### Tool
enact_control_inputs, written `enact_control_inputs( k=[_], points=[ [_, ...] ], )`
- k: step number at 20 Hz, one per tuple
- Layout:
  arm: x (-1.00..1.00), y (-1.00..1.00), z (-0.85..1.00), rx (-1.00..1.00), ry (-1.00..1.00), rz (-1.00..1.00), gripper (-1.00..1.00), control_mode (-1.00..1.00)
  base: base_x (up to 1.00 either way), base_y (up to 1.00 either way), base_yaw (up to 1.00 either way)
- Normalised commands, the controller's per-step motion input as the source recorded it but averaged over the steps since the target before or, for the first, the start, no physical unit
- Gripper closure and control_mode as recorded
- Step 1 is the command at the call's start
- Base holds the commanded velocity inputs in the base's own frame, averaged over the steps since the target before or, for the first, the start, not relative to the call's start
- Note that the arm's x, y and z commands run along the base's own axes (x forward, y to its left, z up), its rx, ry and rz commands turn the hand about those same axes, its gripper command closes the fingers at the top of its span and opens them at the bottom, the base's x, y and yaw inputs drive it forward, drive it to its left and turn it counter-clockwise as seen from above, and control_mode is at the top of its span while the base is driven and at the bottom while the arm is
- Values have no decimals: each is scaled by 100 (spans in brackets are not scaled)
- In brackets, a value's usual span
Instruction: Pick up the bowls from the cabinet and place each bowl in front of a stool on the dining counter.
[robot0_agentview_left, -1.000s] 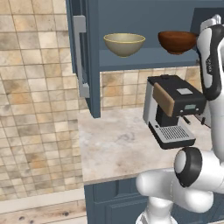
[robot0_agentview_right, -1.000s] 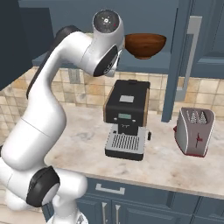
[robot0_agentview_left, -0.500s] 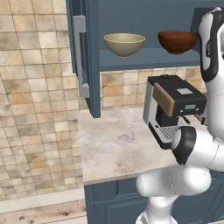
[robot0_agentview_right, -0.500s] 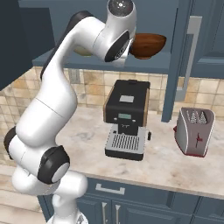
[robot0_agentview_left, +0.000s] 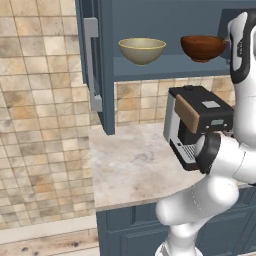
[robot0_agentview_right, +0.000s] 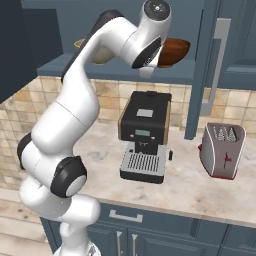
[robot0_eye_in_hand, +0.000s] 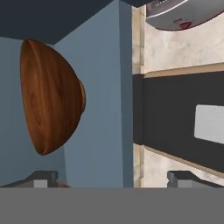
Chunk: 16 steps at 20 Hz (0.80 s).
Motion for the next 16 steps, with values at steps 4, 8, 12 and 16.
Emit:
enact_control_inputs(
  k=[4,8,12,16],
  points=[
    [20,-1,-25,0,0,5,-100,-100,0,0,0],
    [24,0,-9,0,0,1,-100,-100,0,0,0],
    [27,0,-1,0,0,0,-100,-100,0,0,0],
    [31,0,0,0,0,0,-100,-100,0,0,0]
  ],
)
